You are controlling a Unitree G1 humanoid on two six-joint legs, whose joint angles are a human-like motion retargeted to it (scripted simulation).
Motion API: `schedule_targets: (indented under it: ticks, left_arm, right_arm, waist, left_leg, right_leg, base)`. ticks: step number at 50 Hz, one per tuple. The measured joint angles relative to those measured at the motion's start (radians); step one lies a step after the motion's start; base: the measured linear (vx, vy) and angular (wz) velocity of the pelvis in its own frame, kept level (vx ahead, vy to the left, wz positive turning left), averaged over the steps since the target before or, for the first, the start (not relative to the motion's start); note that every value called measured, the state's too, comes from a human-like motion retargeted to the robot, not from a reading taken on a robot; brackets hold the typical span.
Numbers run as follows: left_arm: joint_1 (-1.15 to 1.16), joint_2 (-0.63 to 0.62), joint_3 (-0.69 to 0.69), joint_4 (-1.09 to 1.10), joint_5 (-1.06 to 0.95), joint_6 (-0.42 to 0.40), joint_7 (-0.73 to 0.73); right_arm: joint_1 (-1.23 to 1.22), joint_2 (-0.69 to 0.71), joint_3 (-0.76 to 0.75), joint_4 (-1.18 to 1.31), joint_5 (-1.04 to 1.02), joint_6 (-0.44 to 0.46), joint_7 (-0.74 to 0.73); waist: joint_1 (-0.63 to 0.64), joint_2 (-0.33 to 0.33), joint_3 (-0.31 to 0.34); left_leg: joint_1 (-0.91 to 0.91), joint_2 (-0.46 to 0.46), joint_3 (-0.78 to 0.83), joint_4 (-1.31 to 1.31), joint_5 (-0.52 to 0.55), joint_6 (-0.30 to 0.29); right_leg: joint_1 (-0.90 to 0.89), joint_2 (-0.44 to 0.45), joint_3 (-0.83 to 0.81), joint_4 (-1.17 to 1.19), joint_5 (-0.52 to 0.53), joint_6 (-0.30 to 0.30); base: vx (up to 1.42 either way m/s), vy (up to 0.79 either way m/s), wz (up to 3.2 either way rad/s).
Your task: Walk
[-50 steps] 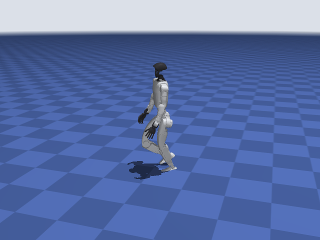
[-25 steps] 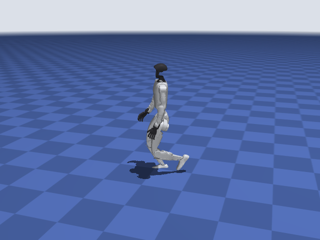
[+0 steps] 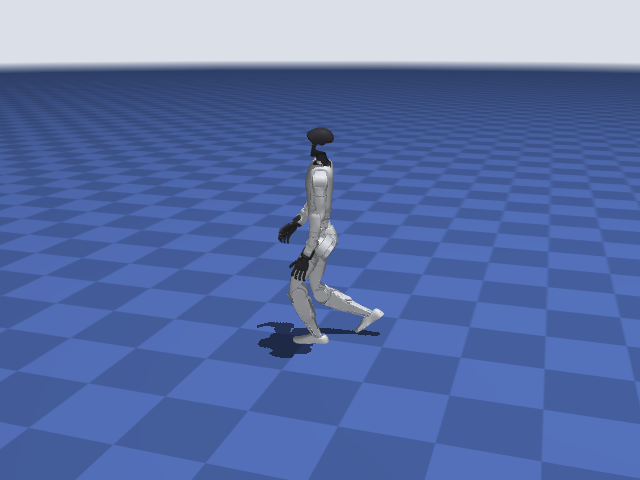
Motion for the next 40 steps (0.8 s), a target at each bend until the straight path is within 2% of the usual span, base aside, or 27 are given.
schedule_targets:
  ticks: [2, 4, 5, 7, 10, 15, 20, 24, 28, 30, 31, 33, 36, 38, 40]
  left_arm:
    - [-0.030, -0.002, -0.003, 0.000, -0.002, 0.004, 0.001]
    - [-0.054, -0.007, -0.015, -0.009, 0.000, 0.006, 0.006]
    - [-0.060, -0.011, -0.023, -0.016, 0.002, 0.005, 0.010]
    - [-0.113, -0.008, -0.028, -0.028, 0.001, 0.012, 0.015]
    - [-0.169, -0.015, -0.035, -0.053, 0.000, 0.019, 0.033]
    - [-0.247, -0.030, -0.043, -0.107, -0.006, 0.013, 0.057]
    - [-0.287, -0.035, -0.076, -0.154, 0.010, -0.017, 0.048]
    - [-0.286, -0.041, -0.110, -0.175, 0.045, -0.038, 0.031]
    - [-0.236, -0.050, -0.134, -0.159, 0.070, -0.041, 0.013]
    - [-0.195, -0.053, -0.140, -0.137, 0.079, -0.038, 0.004]
    - [-0.172, -0.054, -0.138, -0.122, 0.082, -0.037, -0.003]
    - [-0.122, -0.055, -0.136, -0.095, 0.087, -0.031, -0.011]
    - [-0.056, -0.046, -0.126, -0.069, 0.098, -0.016, -0.024]
    - [-0.026, -0.034, -0.121, -0.061, 0.105, -0.006, -0.027]
    - [-0.006, -0.019, -0.115, -0.060, 0.106, 0.002, -0.026]
  right_arm:
    - [0.002, 0.004, 0.003, 0.023, 0.014, 0.004, 0.026]
    - [0.014, 0.007, 0.002, 0.036, 0.019, 0.005, 0.037]
    - [0.025, 0.009, 0.002, 0.040, 0.020, 0.004, 0.037]
    - [0.016, 0.002, -0.008, 0.042, 0.027, 0.001, 0.041]
    - [0.027, -0.008, -0.022, 0.036, 0.038, -0.004, 0.029]
    - [0.046, -0.023, -0.054, 0.035, 0.059, 0.000, 0.008]
    - [0.068, -0.029, -0.084, 0.061, 0.069, 0.012, -0.005]
    - [0.087, -0.032, -0.098, 0.084, 0.070, 0.014, -0.010]
    - [0.108, -0.030, -0.102, 0.101, 0.075, 0.013, -0.018]
    - [0.116, -0.034, -0.101, 0.109, 0.077, 0.009, -0.029]
    - [0.116, -0.041, -0.098, 0.112, 0.078, 0.004, -0.036]
    - [0.118, -0.049, -0.094, 0.108, 0.079, -0.003, -0.050]
    - [0.108, -0.066, -0.088, 0.074, 0.065, -0.008, -0.070]
    - [0.091, -0.077, -0.082, 0.047, 0.050, -0.008, -0.082]
    - [0.066, -0.087, -0.074, 0.022, 0.037, -0.008, -0.093]
  waist:
    - [-0.017, -0.026, 0.014]
    - [-0.043, -0.035, 0.020]
    - [-0.060, -0.038, 0.021]
    - [-0.068, -0.012, 0.029]
    - [-0.093, 0.023, 0.035]
    - [-0.108, 0.087, 0.043]
    - [-0.089, 0.136, 0.028]
    - [-0.063, 0.166, 0.009]
    - [-0.047, 0.176, 0.007]
    - [-0.033, 0.196, 0.008]
    - [-0.020, 0.232, 0.017]
    - [0.003, 0.267, 0.028]
    - [0.041, 0.326, 0.035]
    - [0.066, 0.340, 0.034]
    - [0.088, 0.334, 0.030]
  left_leg:
    - [0.081, -0.043, 0.011, -0.066, -0.013, 0.026]
    - [0.132, -0.067, 0.015, -0.079, -0.048, 0.045]
    - [0.147, -0.075, 0.017, -0.064, -0.072, 0.052]
    - [0.240, -0.067, -0.003, -0.166, -0.084, 0.056]
    - [0.340, -0.054, -0.025, -0.244, -0.111, 0.046]
    - [0.472, -0.015, -0.056, -0.355, -0.121, 0.013]
    - [0.556, 0.034, -0.079, -0.427, -0.114, -0.013]
    - [0.551, 0.085, -0.084, -0.331, -0.163, -0.031]
    - [0.541, 0.115, -0.108, -0.123, -0.221, -0.054]
    - [0.538, 0.152, -0.121, 0.003, -0.228, -0.075]
    - [0.544, 0.203, -0.134, 0.079, -0.222, -0.096]
    - [0.534, 0.268, -0.141, 0.232, -0.163, -0.131]
    - [0.456, 0.384, -0.160, 0.489, 0.003, -0.185]
    - [0.372, 0.443, -0.158, 0.645, 0.090, -0.186]
    - [0.270, 0.485, -0.151, 0.765, 0.105, -0.155]
  right_leg:
    - [-0.050, -0.063, 0.029, 0.137, 0.138, 0.021]
    - [-0.111, -0.115, 0.040, 0.255, 0.196, 0.008]
    - [-0.139, -0.143, 0.040, 0.310, 0.192, -0.007]
    - [-0.233, -0.144, 0.052, 0.350, 0.171, -0.046]
    - [-0.354, -0.143, 0.039, 0.348, 0.074, -0.095]
    - [-0.507, -0.081, -0.023, 0.128, -0.022, -0.116]
    - [-0.570, 0.052, -0.049, -0.244, 0.007, -0.061]
    - [-0.569, 0.146, -0.045, -0.446, 0.033, -0.036]
    - [-0.555, 0.182, -0.038, -0.380, 0.038, -0.053]
    - [-0.526, 0.211, -0.052, -0.330, 0.042, -0.073]
    - [-0.483, 0.250, -0.080, -0.337, 0.048, -0.089]
    - [-0.438, 0.297, -0.106, -0.306, 0.045, -0.118]
    - [-0.369, 0.381, -0.147, -0.325, 0.024, -0.171]
    - [-0.340, 0.411, -0.153, -0.336, -0.006, -0.201]
    - [-0.311, 0.423, -0.145, -0.358, -0.036, -0.216]
  base:
    - [0.00, 0.08, -0.36]
    - [0.00, 0.07, -0.30]
    - [0.01, 0.08, -0.45]
    - [0.03, 0.10, -0.73]
    - [0.02, 0.05, -0.57]
    - [0.01, -0.01, -0.45]
    - [0.01, -0.03, -0.36]
    - [0.00, -0.03, -0.36]
    - [0.01, -0.04, -0.22]
    - [0.05, -0.05, -0.36]
    - [0.05, -0.06, -0.51]
    - [0.01, -0.06, -0.51]
    - [-0.02, -0.06, -0.47]
    - [-0.03, -0.06, -0.34]
    - [-0.02, -0.06, -0.20]
